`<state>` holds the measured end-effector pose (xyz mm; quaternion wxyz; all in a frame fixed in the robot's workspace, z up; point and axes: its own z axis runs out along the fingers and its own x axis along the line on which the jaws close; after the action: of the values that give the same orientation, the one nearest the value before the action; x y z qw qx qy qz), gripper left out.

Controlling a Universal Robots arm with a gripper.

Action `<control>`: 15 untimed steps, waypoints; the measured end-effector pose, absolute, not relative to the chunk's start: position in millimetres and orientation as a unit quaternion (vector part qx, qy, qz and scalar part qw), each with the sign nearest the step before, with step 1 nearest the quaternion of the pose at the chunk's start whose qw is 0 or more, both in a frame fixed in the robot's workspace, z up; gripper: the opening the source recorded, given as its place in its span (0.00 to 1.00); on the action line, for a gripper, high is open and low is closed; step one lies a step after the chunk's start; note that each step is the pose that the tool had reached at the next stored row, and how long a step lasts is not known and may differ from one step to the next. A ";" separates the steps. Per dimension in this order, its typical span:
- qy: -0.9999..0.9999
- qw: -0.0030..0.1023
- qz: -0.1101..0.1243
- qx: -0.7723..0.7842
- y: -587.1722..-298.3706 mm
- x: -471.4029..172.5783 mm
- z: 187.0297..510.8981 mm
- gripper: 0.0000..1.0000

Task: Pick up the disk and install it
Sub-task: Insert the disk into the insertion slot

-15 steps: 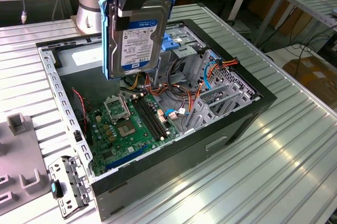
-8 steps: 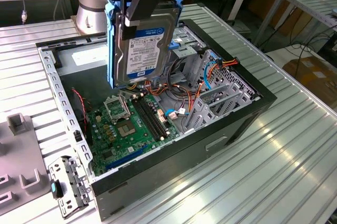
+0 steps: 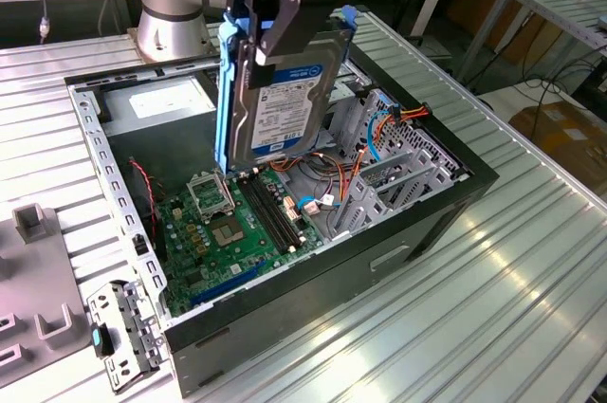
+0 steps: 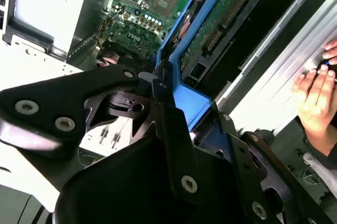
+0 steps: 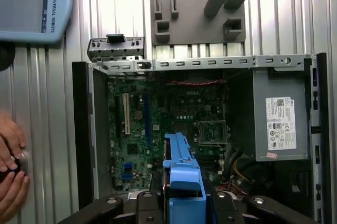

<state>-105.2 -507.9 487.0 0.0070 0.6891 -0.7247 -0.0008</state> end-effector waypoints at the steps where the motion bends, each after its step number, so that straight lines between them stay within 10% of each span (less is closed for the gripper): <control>1: -0.725 0.007 -0.001 0.689 -508.4 -103.0 486.9 0.37; 15: -0.725 0.008 0.000 0.689 -511.6 -66.7 486.6 0.37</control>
<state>-66.7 -511.6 486.6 0.0075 0.6890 -0.7247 -0.0003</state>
